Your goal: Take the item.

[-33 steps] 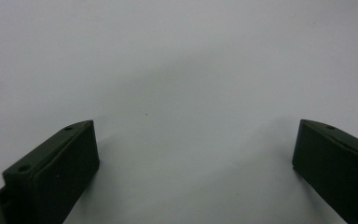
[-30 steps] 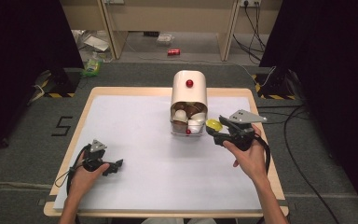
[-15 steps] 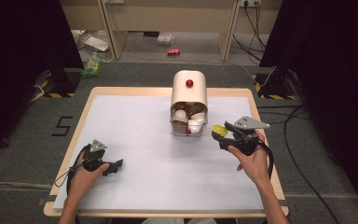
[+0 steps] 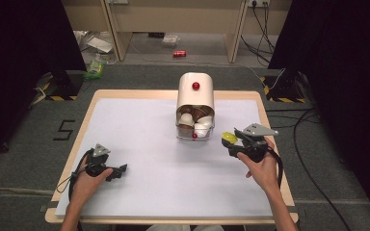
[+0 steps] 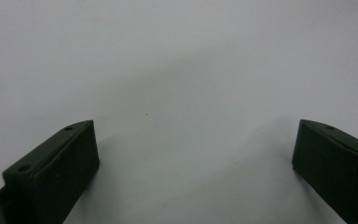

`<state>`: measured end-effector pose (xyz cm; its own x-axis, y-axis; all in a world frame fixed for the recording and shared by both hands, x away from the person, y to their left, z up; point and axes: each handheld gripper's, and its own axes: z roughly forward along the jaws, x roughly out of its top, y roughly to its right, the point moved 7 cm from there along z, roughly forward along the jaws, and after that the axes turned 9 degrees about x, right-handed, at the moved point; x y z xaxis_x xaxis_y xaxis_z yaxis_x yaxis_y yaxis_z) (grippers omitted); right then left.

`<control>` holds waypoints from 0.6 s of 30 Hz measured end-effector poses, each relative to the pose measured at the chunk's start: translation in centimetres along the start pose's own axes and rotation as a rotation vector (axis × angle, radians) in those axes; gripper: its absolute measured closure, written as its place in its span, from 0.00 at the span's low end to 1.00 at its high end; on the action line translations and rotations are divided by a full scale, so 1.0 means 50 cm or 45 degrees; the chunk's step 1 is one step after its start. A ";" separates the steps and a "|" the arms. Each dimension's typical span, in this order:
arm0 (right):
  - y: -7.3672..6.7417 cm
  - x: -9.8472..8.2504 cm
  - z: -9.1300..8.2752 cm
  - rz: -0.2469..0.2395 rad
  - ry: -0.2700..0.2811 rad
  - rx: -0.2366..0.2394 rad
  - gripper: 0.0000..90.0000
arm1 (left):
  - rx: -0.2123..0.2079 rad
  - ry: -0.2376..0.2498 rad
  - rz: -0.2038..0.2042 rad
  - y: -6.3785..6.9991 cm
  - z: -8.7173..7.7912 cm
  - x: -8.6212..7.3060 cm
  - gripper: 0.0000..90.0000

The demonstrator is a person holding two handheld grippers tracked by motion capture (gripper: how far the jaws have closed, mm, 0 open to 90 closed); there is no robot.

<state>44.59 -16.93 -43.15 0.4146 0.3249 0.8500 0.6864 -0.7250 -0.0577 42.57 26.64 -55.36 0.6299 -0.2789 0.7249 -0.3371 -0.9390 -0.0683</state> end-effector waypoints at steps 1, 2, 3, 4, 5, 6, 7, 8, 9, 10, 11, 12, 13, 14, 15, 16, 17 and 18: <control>0.002 -0.004 0.003 0.007 -0.007 0.000 0.45 | 0.000 0.000 0.000 0.000 0.000 0.000 0.00; 0.006 -0.008 0.006 0.010 -0.014 -0.002 0.45 | 0.000 0.000 0.000 0.000 0.000 0.000 0.00; 0.008 -0.012 0.008 0.017 -0.018 -0.004 0.45 | 0.000 0.000 0.000 0.000 0.000 0.000 0.00; 0.014 -0.018 0.013 0.026 -0.028 -0.006 0.45 | -0.001 0.000 0.000 0.000 0.000 0.000 0.00; 0.016 -0.021 0.015 0.028 -0.027 -0.007 0.45 | -0.001 0.000 0.000 0.000 0.000 0.000 0.00; 0.018 -0.024 0.017 0.029 -0.026 -0.003 0.45 | -0.001 0.000 0.000 0.000 0.000 0.000 0.00; 0.021 -0.028 0.019 0.031 -0.030 -0.002 0.45 | -0.002 0.000 0.000 0.000 0.000 0.000 0.00; 0.023 -0.031 0.021 0.037 -0.035 -0.004 0.45 | -0.001 0.001 -0.002 0.000 0.000 0.000 0.00; 0.023 -0.031 0.021 0.037 -0.035 -0.004 0.45 | -0.001 0.001 -0.002 0.000 0.000 0.000 0.00; 0.028 -0.038 0.025 0.038 -0.044 -0.007 0.45 | -0.001 0.000 -0.001 0.000 0.000 0.000 0.00; 0.029 -0.041 0.027 0.049 -0.046 -0.008 0.45 | -0.001 0.000 -0.001 0.000 0.000 0.000 0.00; 0.029 -0.041 0.027 0.049 -0.046 -0.008 0.45 | -0.001 0.000 -0.001 0.000 0.000 0.000 0.00; 0.033 -0.047 0.031 0.044 -0.055 -0.009 0.45 | -0.001 0.001 -0.002 0.000 0.000 0.000 0.00; 0.033 -0.047 0.031 0.044 -0.055 -0.009 0.45 | -0.001 0.000 0.000 0.000 0.000 0.000 0.00; 0.035 -0.052 0.034 0.054 -0.068 -0.010 0.45 | -0.001 0.000 -0.001 0.000 0.000 0.000 0.00; 0.036 -0.055 0.037 0.056 -0.070 -0.014 0.45 | -0.002 0.001 -0.002 0.000 0.000 0.000 0.00; 0.037 -0.057 0.039 0.055 -0.076 -0.014 0.45 | -0.002 0.001 -0.002 0.000 0.000 0.000 0.00; 0.037 -0.057 0.039 0.055 -0.076 -0.014 0.45 | -0.002 0.000 -0.001 0.000 0.000 0.000 0.00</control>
<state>45.84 -18.04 -46.71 0.4786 0.3286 0.8142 0.6608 -0.7455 -0.0876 42.58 26.65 -55.36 0.6299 -0.2781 0.7252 -0.3376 -0.9389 -0.0668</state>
